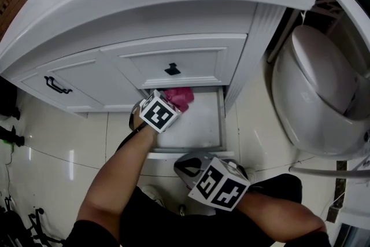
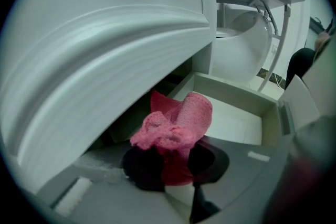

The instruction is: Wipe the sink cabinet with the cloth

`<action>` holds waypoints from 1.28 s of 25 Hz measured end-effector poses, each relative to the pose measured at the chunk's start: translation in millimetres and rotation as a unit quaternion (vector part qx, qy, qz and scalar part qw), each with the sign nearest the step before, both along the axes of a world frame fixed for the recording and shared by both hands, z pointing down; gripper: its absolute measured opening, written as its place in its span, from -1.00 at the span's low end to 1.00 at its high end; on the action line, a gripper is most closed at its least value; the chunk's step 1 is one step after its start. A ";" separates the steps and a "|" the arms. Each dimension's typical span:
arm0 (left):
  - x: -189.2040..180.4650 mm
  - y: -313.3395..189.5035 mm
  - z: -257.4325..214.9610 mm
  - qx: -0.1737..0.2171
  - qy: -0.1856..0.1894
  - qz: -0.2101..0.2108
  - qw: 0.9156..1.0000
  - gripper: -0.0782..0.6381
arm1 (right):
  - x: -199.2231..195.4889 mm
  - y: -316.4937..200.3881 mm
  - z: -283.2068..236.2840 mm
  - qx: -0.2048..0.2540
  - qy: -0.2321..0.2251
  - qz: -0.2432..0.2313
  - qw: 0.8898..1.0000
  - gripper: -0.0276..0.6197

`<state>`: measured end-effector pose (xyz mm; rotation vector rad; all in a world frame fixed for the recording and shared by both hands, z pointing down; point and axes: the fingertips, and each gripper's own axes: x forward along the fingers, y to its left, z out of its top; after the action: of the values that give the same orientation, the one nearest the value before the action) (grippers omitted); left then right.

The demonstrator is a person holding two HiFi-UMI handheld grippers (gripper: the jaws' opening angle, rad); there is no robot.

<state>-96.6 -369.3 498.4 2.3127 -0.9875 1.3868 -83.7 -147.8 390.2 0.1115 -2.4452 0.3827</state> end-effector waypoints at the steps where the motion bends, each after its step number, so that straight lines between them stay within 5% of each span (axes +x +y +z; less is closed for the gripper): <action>1: -5.6 0.3 -1.0 0.001 -0.002 -0.005 1.000 -0.53 | 0.4 0.5 1.1 -0.002 0.002 0.000 1.000 -0.90; 10: -43.1 2.0 -6.5 0.004 -0.035 -0.032 0.999 -0.54 | 0.2 3.4 0.6 -0.003 0.005 0.000 1.000 -0.90; 18: -41.3 5.9 -7.5 0.005 -0.025 -0.036 0.999 -0.54 | 8.6 2.2 6.4 -0.002 0.015 0.009 1.000 -0.90; 25: 41.3 44.1 -23.8 -0.025 0.059 0.053 0.997 -0.54 | 6.5 9.7 1.7 0.000 0.010 -0.003 1.000 -0.90; 32: 103.7 66.6 -13.7 -0.052 0.051 0.134 0.988 -0.54 | 6.4 13.5 1.3 0.005 0.007 -0.011 1.000 -0.90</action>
<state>7.2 -302.7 484.6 2.4765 -0.5767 1.3619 -77.3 -134.3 391.5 0.0911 -2.4320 0.3597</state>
